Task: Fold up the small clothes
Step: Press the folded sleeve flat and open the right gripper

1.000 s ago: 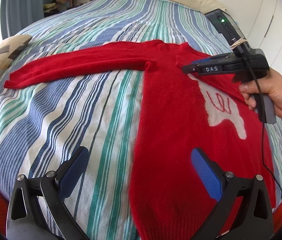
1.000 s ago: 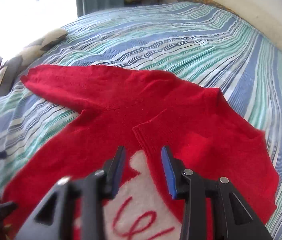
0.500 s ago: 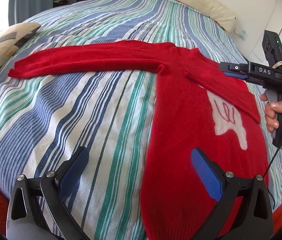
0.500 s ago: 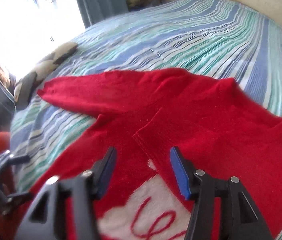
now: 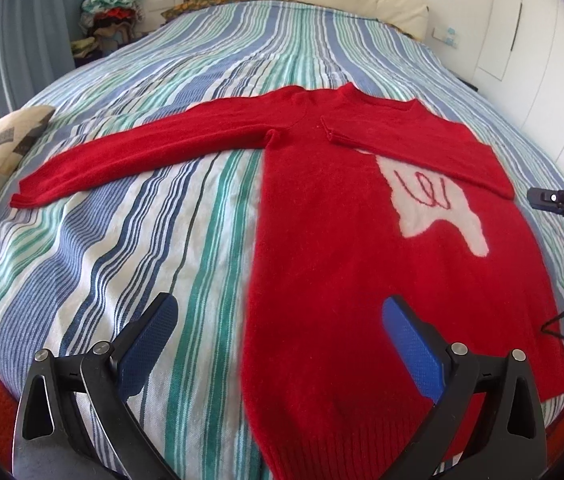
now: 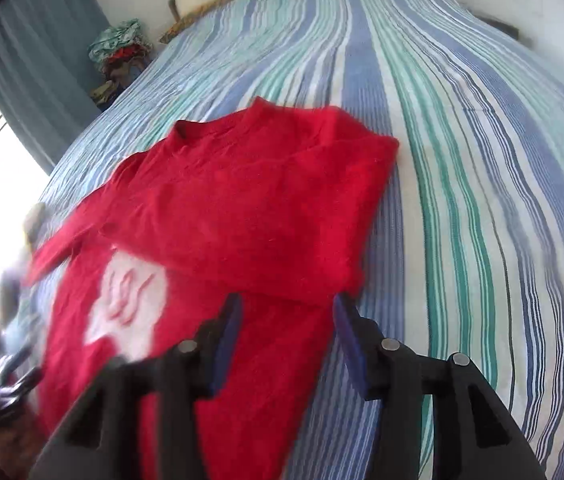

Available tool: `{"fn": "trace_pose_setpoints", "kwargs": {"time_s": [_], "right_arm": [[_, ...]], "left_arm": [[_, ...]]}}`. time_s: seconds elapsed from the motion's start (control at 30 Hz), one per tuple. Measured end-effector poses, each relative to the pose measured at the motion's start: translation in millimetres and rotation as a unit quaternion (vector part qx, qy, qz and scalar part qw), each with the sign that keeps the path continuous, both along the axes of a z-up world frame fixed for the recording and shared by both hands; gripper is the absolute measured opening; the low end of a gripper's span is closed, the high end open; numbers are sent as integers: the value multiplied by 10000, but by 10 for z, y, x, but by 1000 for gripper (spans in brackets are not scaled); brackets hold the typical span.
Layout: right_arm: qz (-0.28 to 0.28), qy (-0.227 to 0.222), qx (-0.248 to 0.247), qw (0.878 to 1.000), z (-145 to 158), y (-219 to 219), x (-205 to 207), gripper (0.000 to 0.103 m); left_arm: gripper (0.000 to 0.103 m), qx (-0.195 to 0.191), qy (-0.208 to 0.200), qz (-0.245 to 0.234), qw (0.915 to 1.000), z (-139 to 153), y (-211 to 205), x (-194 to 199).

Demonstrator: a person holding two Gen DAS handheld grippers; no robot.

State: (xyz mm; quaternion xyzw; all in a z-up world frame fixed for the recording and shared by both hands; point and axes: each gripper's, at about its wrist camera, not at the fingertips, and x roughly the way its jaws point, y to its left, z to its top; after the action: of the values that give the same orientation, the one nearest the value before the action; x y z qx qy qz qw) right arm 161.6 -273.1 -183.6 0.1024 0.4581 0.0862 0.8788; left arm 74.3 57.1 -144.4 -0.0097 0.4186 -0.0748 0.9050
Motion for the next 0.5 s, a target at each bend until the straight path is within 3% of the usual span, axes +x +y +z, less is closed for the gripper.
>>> {"fn": "trace_pose_setpoints", "kwargs": {"time_s": [0.1,0.2,0.27,0.37,0.5], "right_arm": [[716,-162,208,9971,121,371,-496,52],[1038,-265,326,9937,30,638,-1034,64],[1009,-168,255,9944,-170,752,-1353,65],[672,412,219,9967,-559,767,-1621,65],[644,24,192,9977,-387,750,-1670,65]], "left_arm": [[102,183,3,-293,9994,-64,-170,-46],[102,446,183,-535,9974,-211,-330,-91],[102,646,283,-617,9956,-308,-401,-115],[102,679,224,-608,9956,-317,-409,-138],[102,539,295,-516,9968,-319,-357,-148]]}}
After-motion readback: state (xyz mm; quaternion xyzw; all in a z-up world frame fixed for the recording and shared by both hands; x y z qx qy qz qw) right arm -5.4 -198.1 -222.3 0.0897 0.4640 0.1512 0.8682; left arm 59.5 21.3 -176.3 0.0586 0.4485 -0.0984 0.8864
